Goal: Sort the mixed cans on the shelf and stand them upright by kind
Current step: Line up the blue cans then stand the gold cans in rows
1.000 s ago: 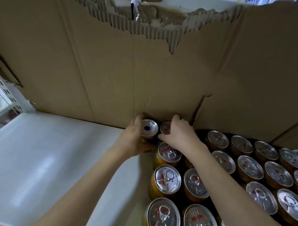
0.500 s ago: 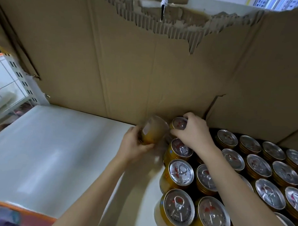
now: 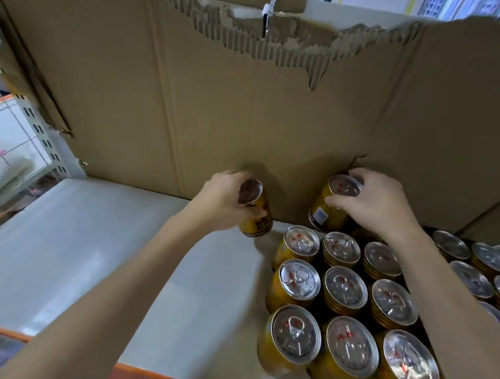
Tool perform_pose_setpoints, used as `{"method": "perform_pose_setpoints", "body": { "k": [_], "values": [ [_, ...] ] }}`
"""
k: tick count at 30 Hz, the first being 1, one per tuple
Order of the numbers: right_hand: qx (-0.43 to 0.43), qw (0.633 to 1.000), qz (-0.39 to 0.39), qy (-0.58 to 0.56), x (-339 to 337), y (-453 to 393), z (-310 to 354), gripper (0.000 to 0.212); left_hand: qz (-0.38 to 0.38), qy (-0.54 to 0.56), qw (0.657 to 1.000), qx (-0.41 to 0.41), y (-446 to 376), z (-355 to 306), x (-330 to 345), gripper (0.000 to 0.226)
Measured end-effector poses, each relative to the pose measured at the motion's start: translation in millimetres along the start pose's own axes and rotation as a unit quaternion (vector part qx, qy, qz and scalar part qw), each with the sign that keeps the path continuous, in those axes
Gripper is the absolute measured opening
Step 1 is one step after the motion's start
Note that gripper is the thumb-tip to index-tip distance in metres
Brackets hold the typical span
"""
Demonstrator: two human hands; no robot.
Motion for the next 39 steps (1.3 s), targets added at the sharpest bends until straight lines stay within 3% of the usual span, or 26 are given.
{"method": "perform_pose_setpoints", "body": {
  "k": [5, 11, 15, 22, 26, 30, 35, 39],
  "values": [
    [0.018, 1.000, -0.024, 0.005, -16, -3, -20, 0.069, 0.039, -0.070, 0.992, 0.097, -27, -54, 17, 0.048],
    [-0.037, 0.994, -0.064, 0.078, -28, -10, -15, 0.068, 0.041, -0.157, 0.973, 0.163, -42, -83, 29, 0.059],
    [-0.022, 0.989, -0.032, 0.140, -19, -14, -15, 0.063, 0.077, -0.178, 0.972, 0.133, -40, -75, 47, 0.065],
    [0.048, 0.981, 0.079, 0.173, 24, -14, -30, 0.069, 0.167, -0.106, 0.979, 0.038, -25, -27, 80, 0.068],
    [0.063, 0.969, 0.111, 0.211, 49, -12, -35, 0.062, 0.187, -0.078, 0.978, 0.039, -19, -15, 86, 0.066],
    [0.051, 0.958, 0.118, 0.256, 55, -12, -33, 0.067, 0.183, -0.080, 0.979, 0.039, -18, -13, 83, 0.069],
    [0.056, 0.961, 0.150, 0.224, 46, -10, -38, 0.060, 0.169, -0.085, 0.981, 0.041, -21, -12, 67, 0.041],
    [0.050, 0.967, 0.162, 0.188, 51, 0, -39, 0.050, 0.155, -0.104, 0.982, -0.010, -28, 3, 66, 0.031]
  ]
}}
Point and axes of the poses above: each hand's wrist, its own y-axis away from the middle knuckle, its own x-axis out of the palm, z = x × y, the point moved 10 cm from there along -y, towards the middle knuckle, and after that the axes turned 10 degrees about -z, right-handed, at the moved point
